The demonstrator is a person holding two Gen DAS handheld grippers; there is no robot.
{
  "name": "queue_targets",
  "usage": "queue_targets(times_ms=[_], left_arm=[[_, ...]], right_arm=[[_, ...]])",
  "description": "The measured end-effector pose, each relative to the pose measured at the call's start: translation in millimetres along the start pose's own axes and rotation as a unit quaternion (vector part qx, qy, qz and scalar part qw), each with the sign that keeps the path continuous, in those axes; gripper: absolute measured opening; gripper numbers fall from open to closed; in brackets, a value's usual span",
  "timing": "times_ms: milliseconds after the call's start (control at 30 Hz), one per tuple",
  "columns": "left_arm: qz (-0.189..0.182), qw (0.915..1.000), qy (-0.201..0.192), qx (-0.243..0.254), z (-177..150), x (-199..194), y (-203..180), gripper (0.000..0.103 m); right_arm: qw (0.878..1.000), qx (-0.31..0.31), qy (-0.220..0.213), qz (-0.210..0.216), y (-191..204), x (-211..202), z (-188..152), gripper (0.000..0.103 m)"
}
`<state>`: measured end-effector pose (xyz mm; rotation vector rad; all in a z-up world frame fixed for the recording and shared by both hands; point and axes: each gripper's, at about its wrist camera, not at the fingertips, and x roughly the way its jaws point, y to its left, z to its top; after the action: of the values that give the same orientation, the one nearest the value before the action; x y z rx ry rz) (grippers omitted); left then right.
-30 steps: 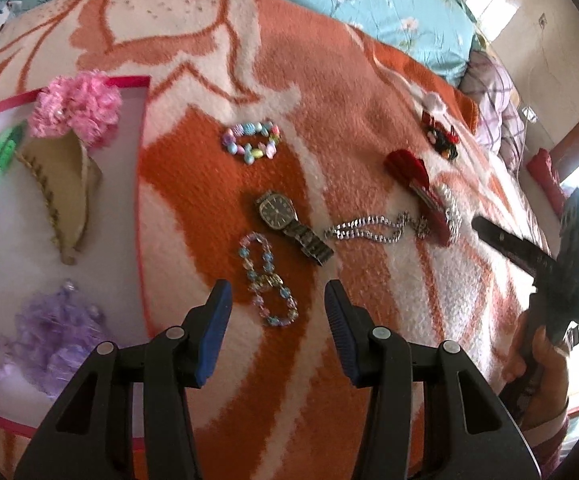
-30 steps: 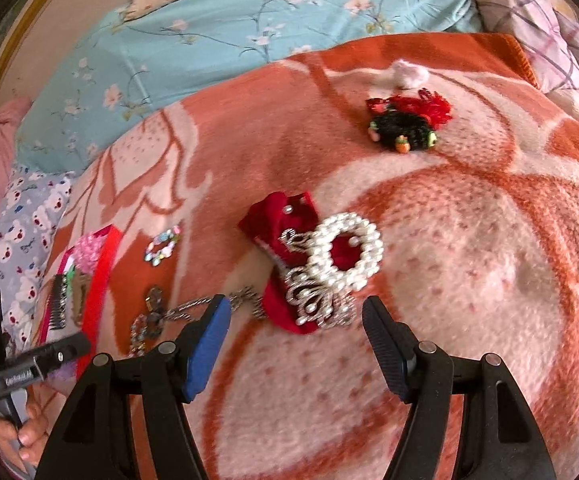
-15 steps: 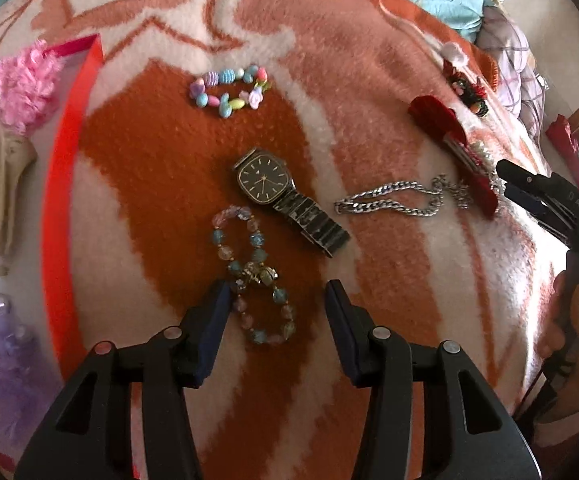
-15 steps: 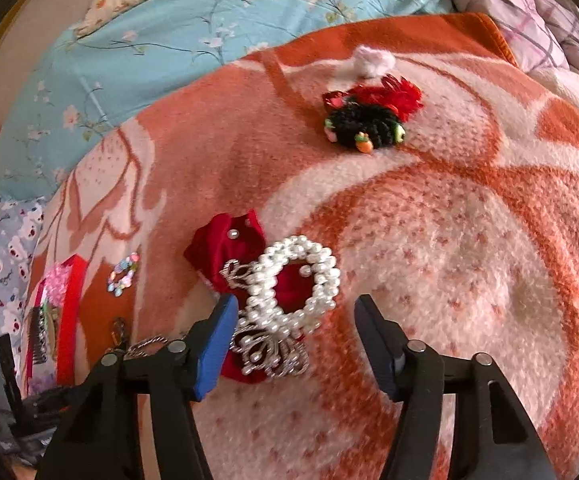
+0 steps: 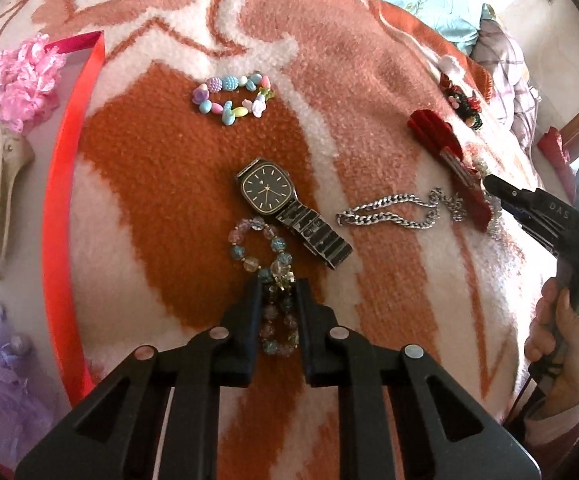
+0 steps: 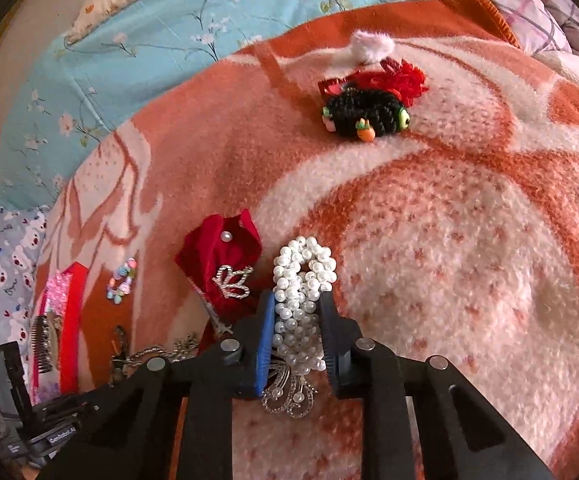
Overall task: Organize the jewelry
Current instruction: 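Grasp the crystal bead bracelet with the left tool while the right grasps the pearl bracelet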
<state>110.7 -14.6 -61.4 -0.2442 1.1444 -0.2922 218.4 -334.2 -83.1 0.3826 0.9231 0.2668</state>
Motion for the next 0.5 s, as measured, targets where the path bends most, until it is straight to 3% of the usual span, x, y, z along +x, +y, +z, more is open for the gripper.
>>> queue_targets(times_ms=[233,500], left_arm=[[-0.007,0.9997,-0.024,-0.002,-5,-28,1,0.013],[-0.012,0.9982,-0.059,-0.003,-8,-59,-1,0.013]], right_arm=[[0.999,-0.021,-0.033,0.027,20,-33,0,0.020],[0.995,-0.051,-0.039,0.078,59,-54,-10,0.020]])
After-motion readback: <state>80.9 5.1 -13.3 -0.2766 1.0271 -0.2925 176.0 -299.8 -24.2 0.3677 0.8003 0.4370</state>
